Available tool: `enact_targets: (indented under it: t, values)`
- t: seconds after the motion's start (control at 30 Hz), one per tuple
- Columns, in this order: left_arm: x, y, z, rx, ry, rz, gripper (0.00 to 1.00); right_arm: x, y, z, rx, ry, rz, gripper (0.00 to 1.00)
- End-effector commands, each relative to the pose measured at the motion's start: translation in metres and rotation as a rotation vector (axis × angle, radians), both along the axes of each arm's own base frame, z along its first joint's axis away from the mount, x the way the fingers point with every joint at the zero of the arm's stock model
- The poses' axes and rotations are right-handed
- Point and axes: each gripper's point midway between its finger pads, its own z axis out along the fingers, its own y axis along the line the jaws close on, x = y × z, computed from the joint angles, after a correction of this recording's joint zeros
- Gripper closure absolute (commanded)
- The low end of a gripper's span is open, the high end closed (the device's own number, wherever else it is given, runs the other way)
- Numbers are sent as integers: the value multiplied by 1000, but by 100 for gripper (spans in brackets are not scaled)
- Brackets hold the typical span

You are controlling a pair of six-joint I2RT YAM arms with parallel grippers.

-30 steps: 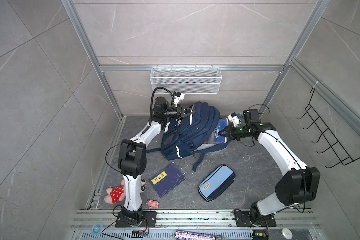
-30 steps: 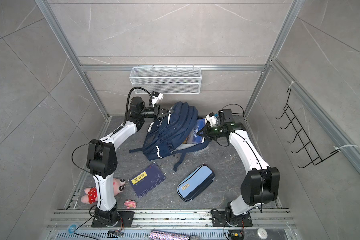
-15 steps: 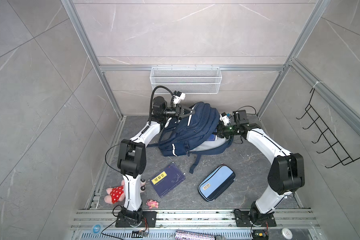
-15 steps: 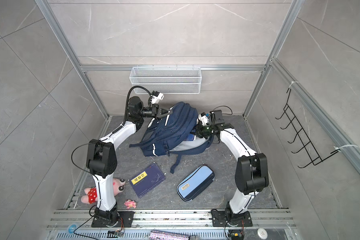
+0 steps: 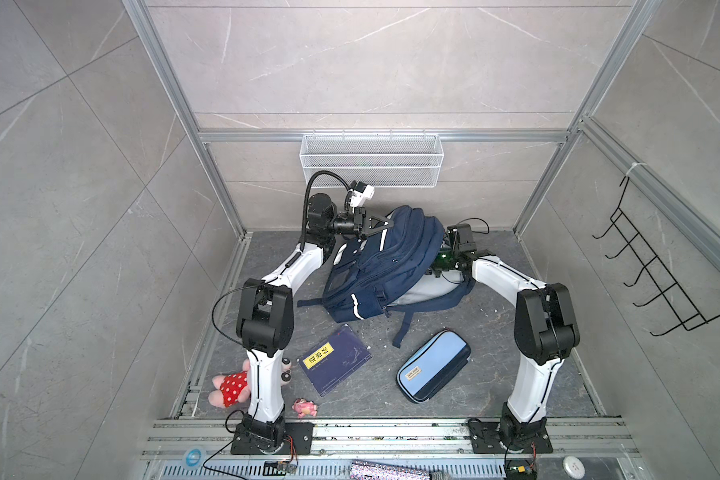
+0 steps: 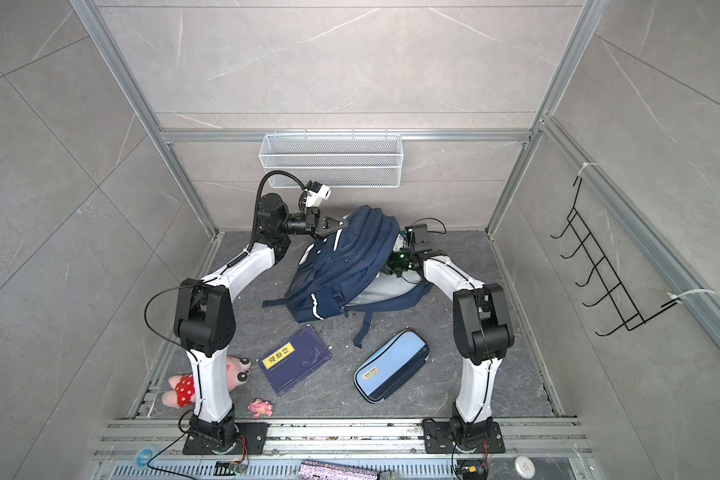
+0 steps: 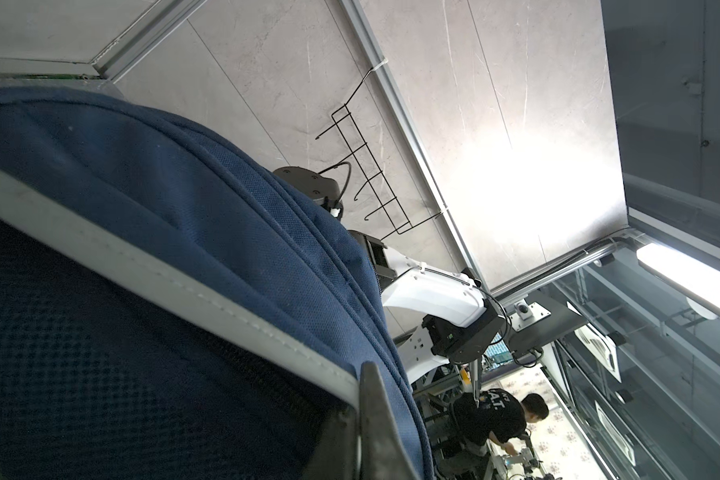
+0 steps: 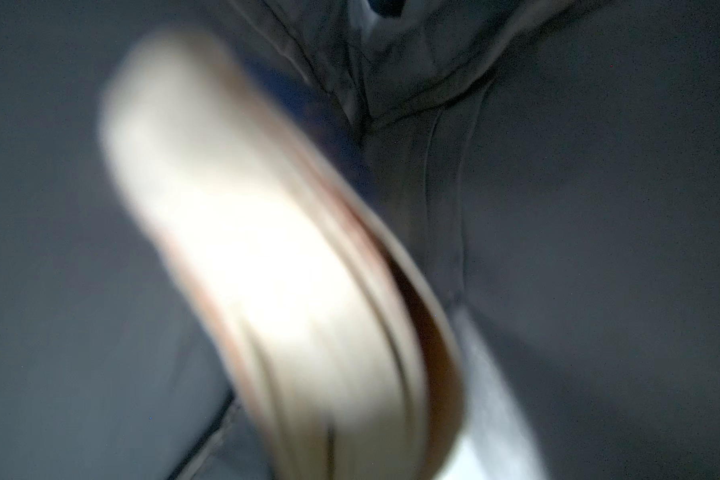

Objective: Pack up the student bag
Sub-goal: 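Insert the book into the backpack with the right gripper while the left tilts it, then open the right gripper and withdraw it from the backpack while the left holds the bag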

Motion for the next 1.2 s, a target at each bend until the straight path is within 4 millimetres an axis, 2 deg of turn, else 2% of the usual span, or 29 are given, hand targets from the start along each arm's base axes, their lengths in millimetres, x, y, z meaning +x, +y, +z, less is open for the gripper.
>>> enact_targets:
  t: [0.0,0.13,0.2,0.3,0.47,0.7,0.77,0.87,0.97,1.07,1.17]
  values:
    - [-27,9,68,-89,-264,3,100,1,1,-7,-66,-24,39,100]
    - [-18,7,59,-84,-242,25,100,1,-2,-24,-95,-3,22,97]
    - [-15,6,54,-83,-232,36,100,0,-1,-27,-92,1,20,91]
    - [-8,7,47,-75,-219,60,100,0,-2,-29,-94,7,13,76]
    - [2,11,30,-44,-194,106,100,-4,-11,-20,-130,-12,-18,44]
    - [9,19,12,-21,-170,142,100,-15,-27,15,-177,-86,-60,21]
    - [11,20,6,-14,-160,147,100,-20,-35,25,-187,-104,-78,2]
    - [15,20,-3,3,-157,156,100,-28,-49,39,-196,-134,-106,0]
    - [24,19,-17,44,-153,180,100,-37,-71,45,-231,-126,-153,0]
    - [36,17,-31,71,-139,206,100,-51,-106,46,-307,-93,-248,0]
    - [48,15,-53,120,-128,262,100,-69,-145,42,-390,-31,-359,1]
